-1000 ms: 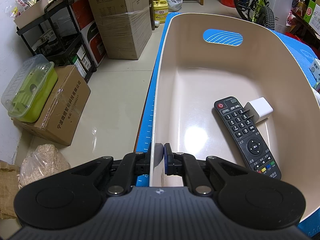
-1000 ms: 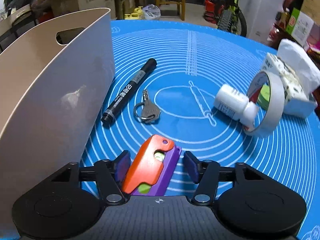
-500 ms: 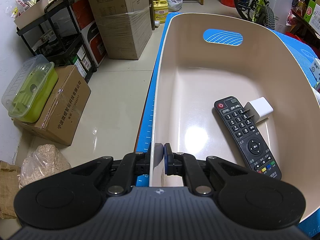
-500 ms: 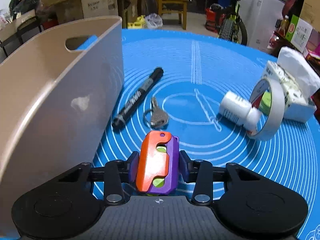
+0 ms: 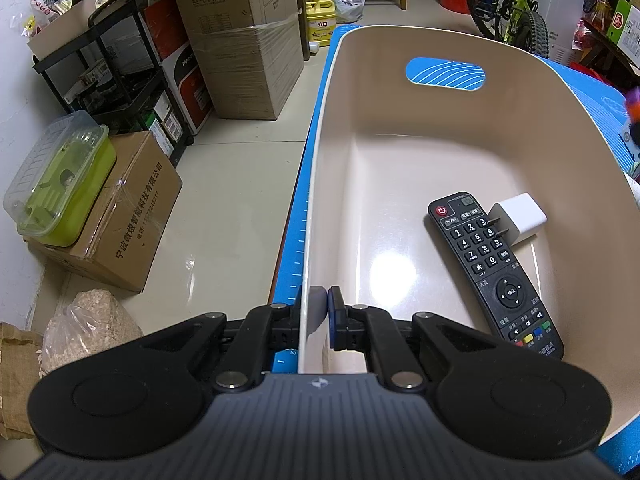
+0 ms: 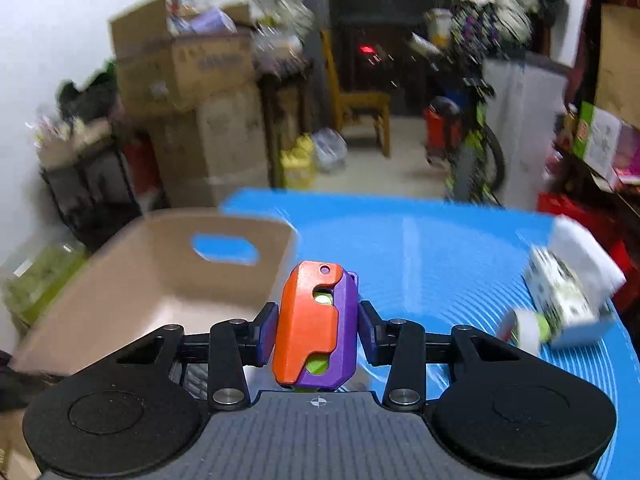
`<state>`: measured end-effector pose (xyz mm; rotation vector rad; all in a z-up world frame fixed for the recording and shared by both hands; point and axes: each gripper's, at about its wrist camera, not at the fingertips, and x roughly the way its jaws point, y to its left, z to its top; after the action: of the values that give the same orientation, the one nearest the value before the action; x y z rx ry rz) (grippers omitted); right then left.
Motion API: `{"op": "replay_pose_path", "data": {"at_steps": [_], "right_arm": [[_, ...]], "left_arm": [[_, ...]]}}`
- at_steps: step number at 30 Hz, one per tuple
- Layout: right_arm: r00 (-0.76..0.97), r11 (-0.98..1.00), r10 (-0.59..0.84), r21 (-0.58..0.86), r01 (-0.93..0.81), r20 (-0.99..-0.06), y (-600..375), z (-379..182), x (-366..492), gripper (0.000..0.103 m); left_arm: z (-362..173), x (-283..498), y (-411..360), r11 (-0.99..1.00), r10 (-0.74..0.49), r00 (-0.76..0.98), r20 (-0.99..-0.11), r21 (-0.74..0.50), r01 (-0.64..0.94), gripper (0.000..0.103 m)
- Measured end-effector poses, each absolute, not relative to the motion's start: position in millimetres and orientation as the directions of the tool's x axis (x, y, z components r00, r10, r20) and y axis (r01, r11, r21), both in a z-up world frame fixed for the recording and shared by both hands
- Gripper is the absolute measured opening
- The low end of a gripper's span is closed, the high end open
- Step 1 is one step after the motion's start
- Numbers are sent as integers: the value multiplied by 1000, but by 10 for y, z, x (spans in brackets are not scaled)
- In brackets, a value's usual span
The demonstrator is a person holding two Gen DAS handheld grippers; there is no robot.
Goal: Organize rigid objects
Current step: 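Carry the toy into the basket and release it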
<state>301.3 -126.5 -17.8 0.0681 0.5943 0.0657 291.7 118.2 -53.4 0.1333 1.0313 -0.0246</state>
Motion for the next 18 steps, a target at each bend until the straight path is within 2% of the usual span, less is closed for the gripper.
{"op": "replay_pose_path", "data": {"at_steps": [3, 7, 12, 18], "right_arm": [[832, 989, 145, 100, -108, -536, -1118, -65, 2994, 49], [806, 976, 214, 95, -194, -552, -865, -75, 3029, 49], [739, 955, 264, 62, -289, -620, -515, -212, 3081, 49], [636, 933, 253, 9, -360, -729, -239, -419, 3155, 49]], "left_arm": [[-531, 2917, 1184, 992, 42, 514, -857, 99, 83, 10], [-527, 2917, 1190, 991, 44, 515, -856, 101, 83, 10], [-522, 2915, 1190, 991, 45, 515, -856, 103, 85, 10], [-511, 2917, 1199, 991, 46, 515, -856, 105, 87, 10]]}}
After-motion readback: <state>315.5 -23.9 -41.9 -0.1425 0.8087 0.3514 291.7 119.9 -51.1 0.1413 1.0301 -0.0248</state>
